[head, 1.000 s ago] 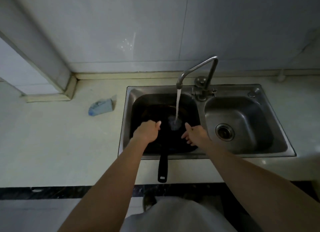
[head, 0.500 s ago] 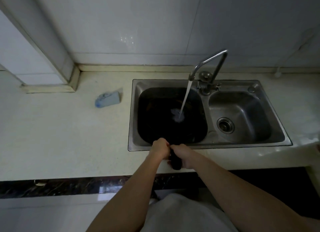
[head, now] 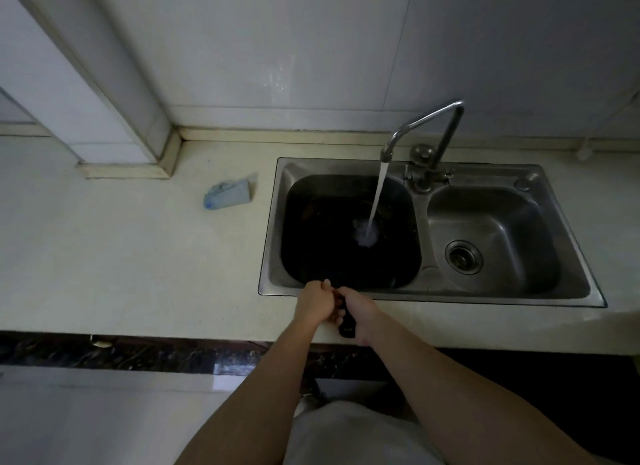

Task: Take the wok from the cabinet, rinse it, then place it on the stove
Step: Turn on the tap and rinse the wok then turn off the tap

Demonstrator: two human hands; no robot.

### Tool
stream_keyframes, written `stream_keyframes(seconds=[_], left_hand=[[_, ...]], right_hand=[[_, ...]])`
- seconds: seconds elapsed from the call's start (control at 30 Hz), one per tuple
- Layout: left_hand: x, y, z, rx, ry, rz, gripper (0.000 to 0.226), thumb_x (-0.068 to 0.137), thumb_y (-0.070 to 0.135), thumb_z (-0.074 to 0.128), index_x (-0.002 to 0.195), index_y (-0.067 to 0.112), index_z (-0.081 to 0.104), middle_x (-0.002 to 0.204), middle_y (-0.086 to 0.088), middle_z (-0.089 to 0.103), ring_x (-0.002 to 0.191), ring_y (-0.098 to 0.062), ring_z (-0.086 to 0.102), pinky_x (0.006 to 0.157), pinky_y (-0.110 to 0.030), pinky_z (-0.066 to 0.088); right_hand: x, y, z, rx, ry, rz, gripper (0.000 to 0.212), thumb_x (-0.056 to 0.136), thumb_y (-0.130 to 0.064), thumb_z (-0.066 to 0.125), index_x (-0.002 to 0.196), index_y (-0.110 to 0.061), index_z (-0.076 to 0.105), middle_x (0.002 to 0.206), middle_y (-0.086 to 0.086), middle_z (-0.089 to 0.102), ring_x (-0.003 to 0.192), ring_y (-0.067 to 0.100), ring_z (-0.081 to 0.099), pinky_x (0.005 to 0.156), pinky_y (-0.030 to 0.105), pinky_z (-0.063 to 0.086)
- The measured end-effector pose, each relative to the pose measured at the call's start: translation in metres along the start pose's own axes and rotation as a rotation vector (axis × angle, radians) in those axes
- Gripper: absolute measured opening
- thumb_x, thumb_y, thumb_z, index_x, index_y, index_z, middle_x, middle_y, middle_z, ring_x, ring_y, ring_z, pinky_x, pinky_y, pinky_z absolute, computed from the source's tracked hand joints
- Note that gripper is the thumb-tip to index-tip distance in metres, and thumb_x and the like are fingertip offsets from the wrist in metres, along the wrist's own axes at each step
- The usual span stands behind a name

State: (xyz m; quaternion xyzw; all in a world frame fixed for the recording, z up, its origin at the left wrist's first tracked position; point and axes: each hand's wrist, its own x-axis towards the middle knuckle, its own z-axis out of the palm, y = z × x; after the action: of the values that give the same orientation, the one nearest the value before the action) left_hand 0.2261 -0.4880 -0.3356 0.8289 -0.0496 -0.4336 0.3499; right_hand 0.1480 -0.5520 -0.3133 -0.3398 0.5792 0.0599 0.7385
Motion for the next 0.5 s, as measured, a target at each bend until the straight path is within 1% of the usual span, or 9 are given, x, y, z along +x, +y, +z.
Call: stream_keyframes(seconds=[0.07, 0.1, 0.13, 0.17, 0.23, 0.3, 0.37, 0.43, 0.5], left_hand=[[-0.002, -0.003, 0.002, -0.035, -0.007, -0.032, 0.044, 0.104, 0.04, 0.039, 0.094, 0.008, 0.066, 0.085, -0.019, 0.073, 0.08, -0.037, 0.073, 0.077, -0.051, 0.061], [-0.005, -0.003, 0.002, -0.056, -0.009, -0.036, 0.044, 0.104, 0.041, 0.041, 0.09, 0.007, 0.066, 0.081, -0.018, 0.073, 0.077, -0.036, 0.072, 0.076, -0.05, 0.062], [-0.009, -0.001, 0.002, -0.086, -0.026, -0.05, 0.044, 0.105, 0.039, 0.042, 0.086, 0.007, 0.066, 0.076, -0.016, 0.072, 0.07, -0.033, 0.072, 0.071, -0.045, 0.063], [-0.012, 0.001, 0.002, -0.149, -0.055, -0.076, 0.043, 0.106, 0.037, 0.044, 0.086, 0.006, 0.066, 0.072, -0.013, 0.071, 0.061, -0.027, 0.07, 0.062, -0.038, 0.062], [-0.016, 0.003, 0.006, -0.274, -0.156, -0.135, 0.041, 0.107, 0.036, 0.044, 0.092, 0.005, 0.066, 0.067, -0.007, 0.067, 0.049, -0.017, 0.063, 0.046, -0.028, 0.053], [-0.017, 0.004, 0.014, -0.416, -0.277, -0.2, 0.041, 0.106, 0.041, 0.044, 0.095, 0.006, 0.064, 0.063, -0.005, 0.059, 0.047, -0.017, 0.057, 0.045, -0.025, 0.046], [-0.013, 0.004, 0.025, -0.509, -0.368, -0.239, 0.044, 0.102, 0.047, 0.049, 0.103, 0.005, 0.063, 0.068, -0.006, 0.053, 0.055, -0.019, 0.053, 0.049, -0.027, 0.042], [-0.012, 0.006, 0.032, -0.551, -0.462, -0.284, 0.047, 0.098, 0.051, 0.054, 0.103, 0.006, 0.067, 0.073, -0.007, 0.052, 0.061, -0.02, 0.051, 0.052, -0.029, 0.04], [-0.007, 0.006, 0.038, -0.544, -0.529, -0.325, 0.046, 0.092, 0.054, 0.062, 0.093, 0.01, 0.071, 0.071, -0.005, 0.046, 0.057, -0.019, 0.046, 0.045, -0.026, 0.037]], right_hand=[[0.002, 0.002, 0.0, -0.073, 0.055, -0.034, 0.028, 0.097, -0.03, 0.06, 0.109, -0.005, 0.063, 0.069, 0.01, 0.062, 0.052, 0.018, 0.056, 0.042, 0.024, 0.04], [0.002, 0.003, -0.001, -0.088, 0.078, -0.055, 0.03, 0.095, -0.029, 0.062, 0.114, -0.005, 0.061, 0.072, 0.01, 0.063, 0.056, 0.019, 0.057, 0.043, 0.024, 0.041], [0.003, 0.005, -0.003, -0.096, 0.089, -0.071, 0.035, 0.093, -0.029, 0.065, 0.117, -0.004, 0.061, 0.073, 0.011, 0.064, 0.056, 0.019, 0.058, 0.042, 0.024, 0.041], [0.003, 0.007, -0.006, -0.097, 0.089, -0.085, 0.036, 0.091, -0.028, 0.068, 0.115, -0.002, 0.063, 0.071, 0.011, 0.064, 0.053, 0.019, 0.058, 0.041, 0.023, 0.041], [0.0, 0.007, -0.013, -0.074, 0.073, -0.102, 0.023, 0.093, -0.024, 0.067, 0.098, -0.002, 0.065, 0.061, 0.01, 0.06, 0.043, 0.017, 0.051, 0.037, 0.021, 0.038], [-0.003, 0.008, -0.02, -0.031, 0.058, -0.106, 0.021, 0.097, -0.02, 0.063, 0.083, -0.005, 0.059, 0.053, 0.007, 0.05, 0.037, 0.014, 0.043, 0.034, 0.02, 0.033], [-0.002, 0.011, -0.026, 0.003, 0.043, -0.113, 0.025, 0.1, -0.019, 0.058, 0.077, -0.007, 0.054, 0.051, 0.005, 0.045, 0.036, 0.013, 0.04, 0.034, 0.022, 0.032], [-0.003, 0.013, -0.03, 0.008, 0.022, -0.115, 0.016, 0.101, -0.017, 0.054, 0.087, -0.008, 0.053, 0.052, 0.004, 0.043, 0.036, 0.012, 0.039, 0.034, 0.023, 0.032], [-0.004, 0.015, -0.035, -0.005, 0.001, -0.142, 0.005, 0.102, -0.013, 0.05, 0.104, -0.009, 0.051, 0.053, 0.004, 0.042, 0.035, 0.011, 0.038, 0.033, 0.022, 0.031]])
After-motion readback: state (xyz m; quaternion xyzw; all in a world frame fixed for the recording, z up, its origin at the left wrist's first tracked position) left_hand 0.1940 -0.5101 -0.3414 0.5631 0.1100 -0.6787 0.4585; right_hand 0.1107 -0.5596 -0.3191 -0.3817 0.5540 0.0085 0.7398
